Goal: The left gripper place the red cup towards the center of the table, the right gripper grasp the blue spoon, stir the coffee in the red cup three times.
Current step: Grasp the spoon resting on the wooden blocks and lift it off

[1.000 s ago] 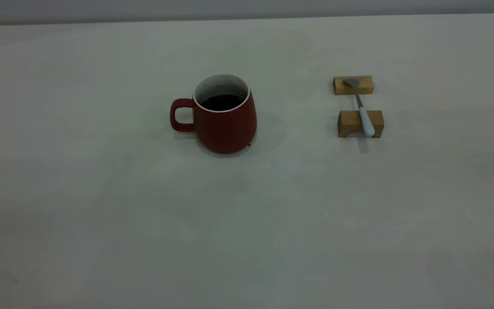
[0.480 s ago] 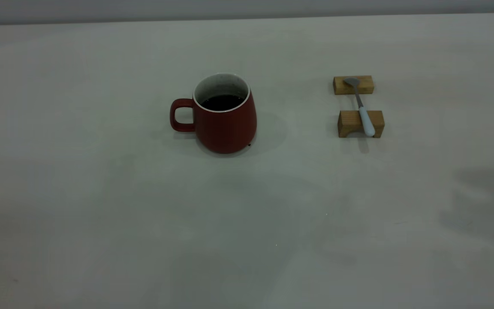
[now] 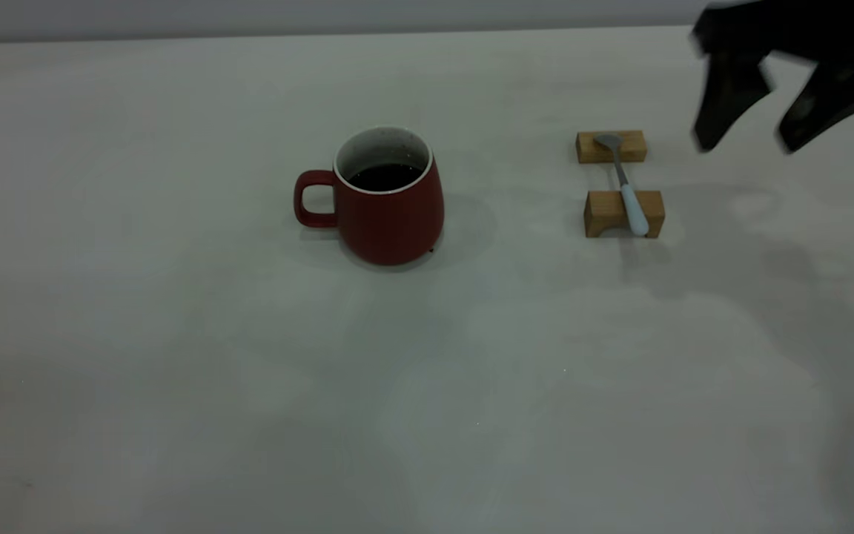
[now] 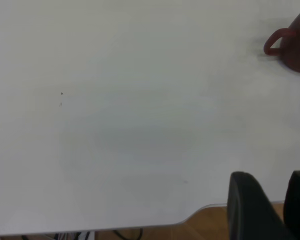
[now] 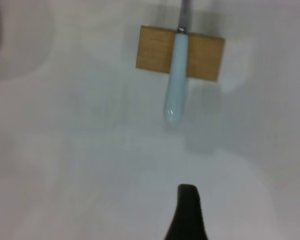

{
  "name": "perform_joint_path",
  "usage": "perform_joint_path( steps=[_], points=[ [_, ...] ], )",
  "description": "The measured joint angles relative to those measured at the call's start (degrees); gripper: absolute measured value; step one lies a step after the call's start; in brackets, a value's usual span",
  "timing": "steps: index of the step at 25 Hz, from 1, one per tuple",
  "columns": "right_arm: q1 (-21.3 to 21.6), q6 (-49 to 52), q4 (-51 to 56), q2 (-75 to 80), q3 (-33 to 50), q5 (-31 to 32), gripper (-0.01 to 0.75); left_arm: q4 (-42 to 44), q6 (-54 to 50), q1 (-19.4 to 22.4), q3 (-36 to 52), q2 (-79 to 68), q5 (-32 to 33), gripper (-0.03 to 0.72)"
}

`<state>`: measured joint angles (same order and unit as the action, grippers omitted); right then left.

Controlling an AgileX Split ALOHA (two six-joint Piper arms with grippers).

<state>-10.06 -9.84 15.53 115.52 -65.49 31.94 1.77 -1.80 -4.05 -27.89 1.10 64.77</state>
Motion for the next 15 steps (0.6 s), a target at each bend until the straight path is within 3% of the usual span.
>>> perform_joint_path(
  steps=[7,15],
  points=[
    [-1.4,-1.3,-0.1,11.3,-9.4,1.1,0.682,0.0,0.0,0.0,0.0,0.0,0.0,0.247],
    [-3.2,-2.5,0.9,17.1,-12.3,0.5,0.675,0.0,0.0,0.0,0.0,0.0,0.0,0.247]
  ],
)
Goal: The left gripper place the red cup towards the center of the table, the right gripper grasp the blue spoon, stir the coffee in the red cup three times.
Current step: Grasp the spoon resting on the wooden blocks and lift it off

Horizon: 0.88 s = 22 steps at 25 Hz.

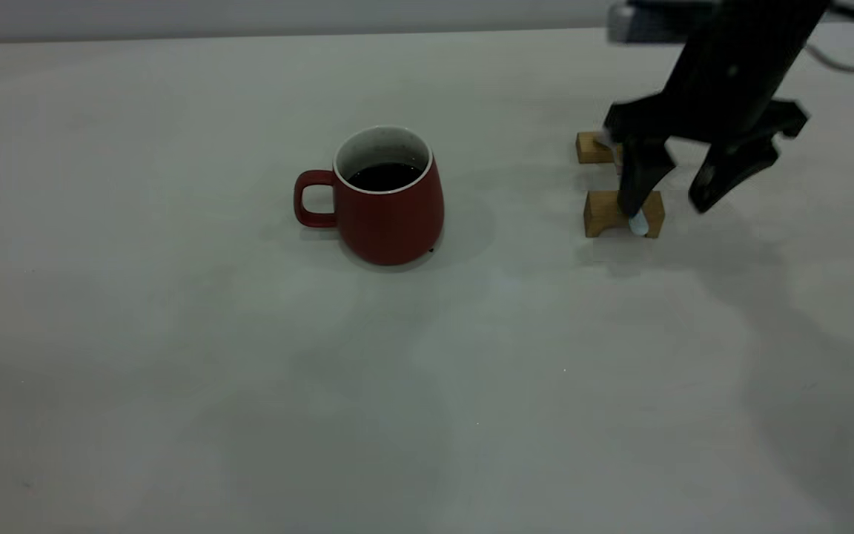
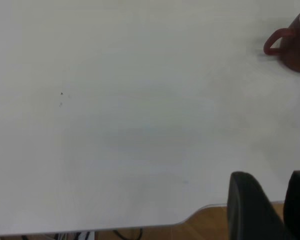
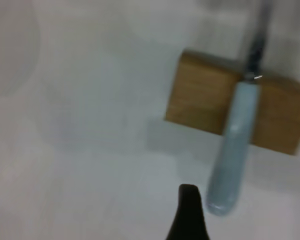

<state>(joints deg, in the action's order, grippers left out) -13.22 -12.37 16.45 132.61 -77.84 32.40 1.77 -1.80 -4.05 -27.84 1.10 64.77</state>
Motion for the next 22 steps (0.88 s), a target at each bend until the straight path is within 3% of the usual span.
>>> perform_joint_path(
  steps=[7,11,14,20,22],
  points=[
    [-0.5,-0.2,0.1,2.4,-0.5,-0.9,0.669,0.0,0.0,0.0,0.0,0.0,0.0,0.247],
    [-0.5,-0.2,0.1,3.1,-0.6,-2.2,0.628,0.0,0.0,0.0,0.0,0.0,0.0,0.247],
    [-0.5,-0.2,0.1,3.3,-0.6,-2.9,0.534,0.0,0.0,0.0,0.0,0.0,0.0,0.247],
    [-0.5,-0.2,0.1,3.3,-0.6,-3.1,0.212,0.0,0.0,0.0,0.0,0.0,0.0,0.247],
    [-0.5,-0.3,0.0,3.3,-0.6,-3.1,0.148,0.0,0.0,0.0,0.0,0.0,0.0,0.247]
  ],
)
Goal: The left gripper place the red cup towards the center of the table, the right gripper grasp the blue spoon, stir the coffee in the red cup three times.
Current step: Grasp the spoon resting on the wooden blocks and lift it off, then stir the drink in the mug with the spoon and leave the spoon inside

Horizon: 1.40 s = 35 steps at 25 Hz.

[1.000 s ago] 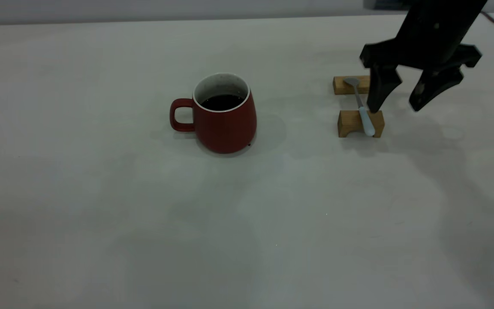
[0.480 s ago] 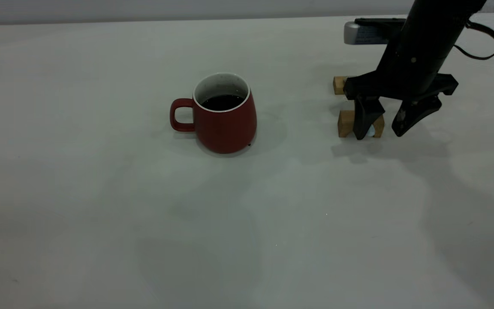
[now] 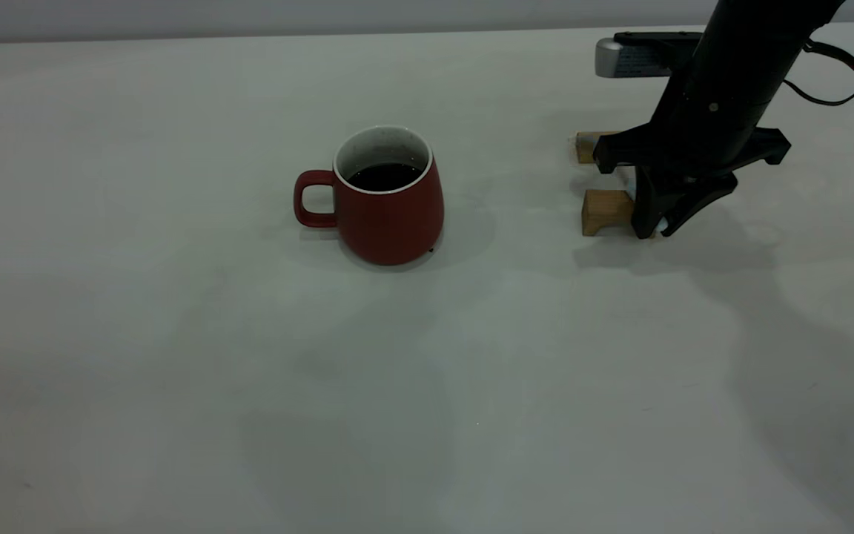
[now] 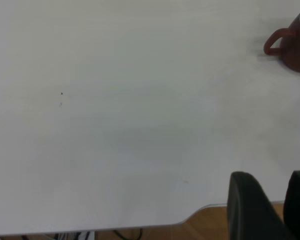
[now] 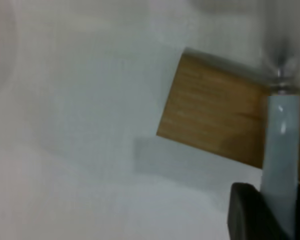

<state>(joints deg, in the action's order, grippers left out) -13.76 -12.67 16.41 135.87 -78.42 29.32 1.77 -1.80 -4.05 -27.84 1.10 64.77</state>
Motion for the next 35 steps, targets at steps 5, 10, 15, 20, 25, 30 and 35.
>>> perform_joint_path(
  steps=[5,10,15,20,25,30,35],
  points=[
    [0.0,0.0,0.0,-4.1,-1.8,5.3,0.151,0.0,0.0,0.0,0.0,0.0,0.0,0.247],
    [0.0,4.6,11.5,-11.9,-8.3,20.3,0.151,0.0,0.0,0.0,0.0,0.0,0.0,0.247],
    [-0.9,16.9,35.6,-13.3,-9.7,27.4,0.151,0.0,0.0,0.0,0.0,0.0,0.0,0.247],
    [-3.3,23.9,53.4,-13.2,-9.7,27.3,0.151,0.0,0.0,0.0,0.0,0.0,0.0,0.247],
    [-7.2,42.4,63.2,-12.9,-9.7,25.8,0.151,0.0,0.0,0.0,0.0,0.0,0.0,0.247],
    [-10.6,55.3,70.9,-11.7,-9.7,21.6,0.151,0.0,0.0,0.0,0.0,0.0,0.0,0.247],
    [-11.2,55.1,78.5,-6.1,-9.7,20.3,0.151,0.0,0.0,0.0,0.0,0.0,0.0,0.247]
  ],
)
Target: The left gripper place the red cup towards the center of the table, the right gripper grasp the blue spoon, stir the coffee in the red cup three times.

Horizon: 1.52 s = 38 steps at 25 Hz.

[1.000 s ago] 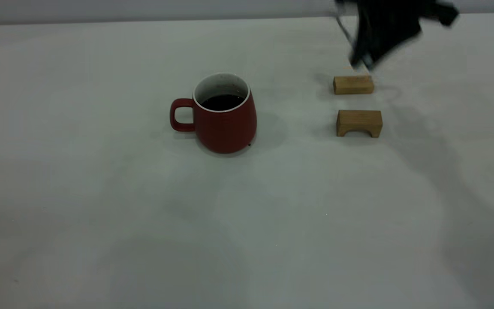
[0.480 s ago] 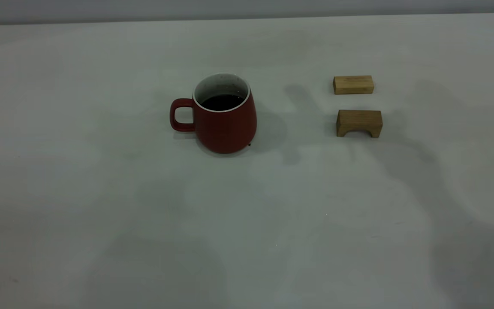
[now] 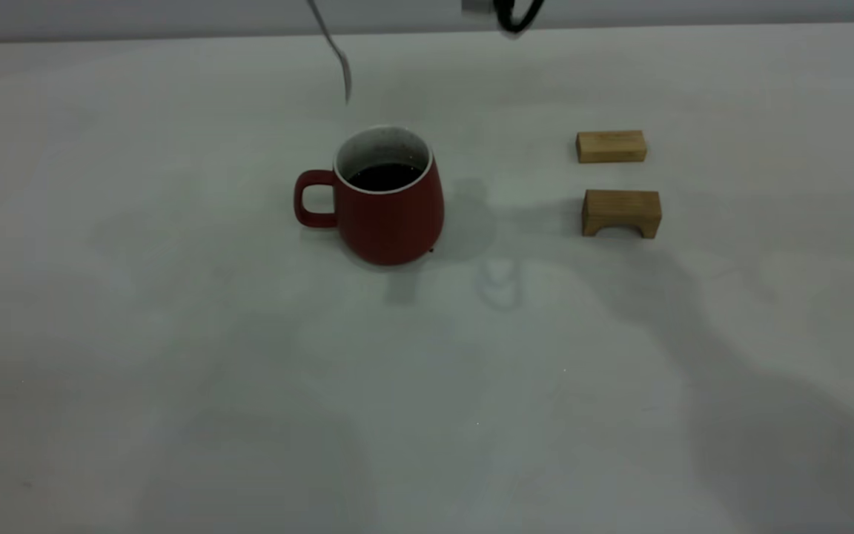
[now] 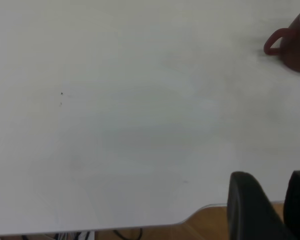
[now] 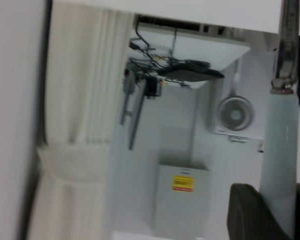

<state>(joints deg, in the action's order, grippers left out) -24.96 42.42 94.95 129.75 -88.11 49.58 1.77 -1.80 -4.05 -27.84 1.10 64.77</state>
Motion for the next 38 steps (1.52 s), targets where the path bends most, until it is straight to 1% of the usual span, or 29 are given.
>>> perform_joint_path(
  steps=[4,9,21,23,24,26,29,31,33,35,38],
  points=[
    [0.6,-2.4,3.2,4.7,0.0,-1.0,0.151,0.0,0.0,0.0,0.0,0.0,0.0,0.247],
    [1.8,-2.9,4.5,8.6,0.0,-2.3,0.151,0.0,0.0,0.0,0.0,0.0,0.0,0.247],
    [2.6,-3.1,5.1,11.8,0.0,-1.8,0.151,0.0,0.0,0.0,0.0,0.0,0.0,0.247],
    [2.8,-3.1,5.1,11.8,0.0,-1.3,0.164,0.0,0.0,0.0,0.0,0.0,0.0,0.247],
    [2.9,-3.1,5.1,11.8,0.0,-0.8,0.178,0.0,0.0,0.0,0.0,0.0,0.0,0.247],
    [3.1,-3.1,5.1,11.8,0.0,0.9,0.234,0.0,0.0,0.0,0.0,0.0,0.0,0.247],
    [3.2,-3.1,4.1,11.8,-0.1,3.3,0.379,0.0,0.0,0.0,0.0,0.0,0.0,0.247],
    [3.2,-3.1,1.6,11.7,-0.5,4.6,0.482,0.0,0.0,0.0,0.0,0.0,0.0,0.247],
    [3.4,-3.1,-1.8,11.3,-0.8,5.1,0.558,0.0,0.0,0.0,0.0,0.0,0.0,0.247],
    [3.9,-3.1,-6.9,9.6,-0.9,5.1,0.603,0.0,0.0,0.0,0.0,0.0,0.0,0.247],
    [5.6,-3.1,-18.3,4.4,-0.9,5.1,0.608,0.0,0.0,0.0,0.0,0.0,0.0,0.247]
  ],
)
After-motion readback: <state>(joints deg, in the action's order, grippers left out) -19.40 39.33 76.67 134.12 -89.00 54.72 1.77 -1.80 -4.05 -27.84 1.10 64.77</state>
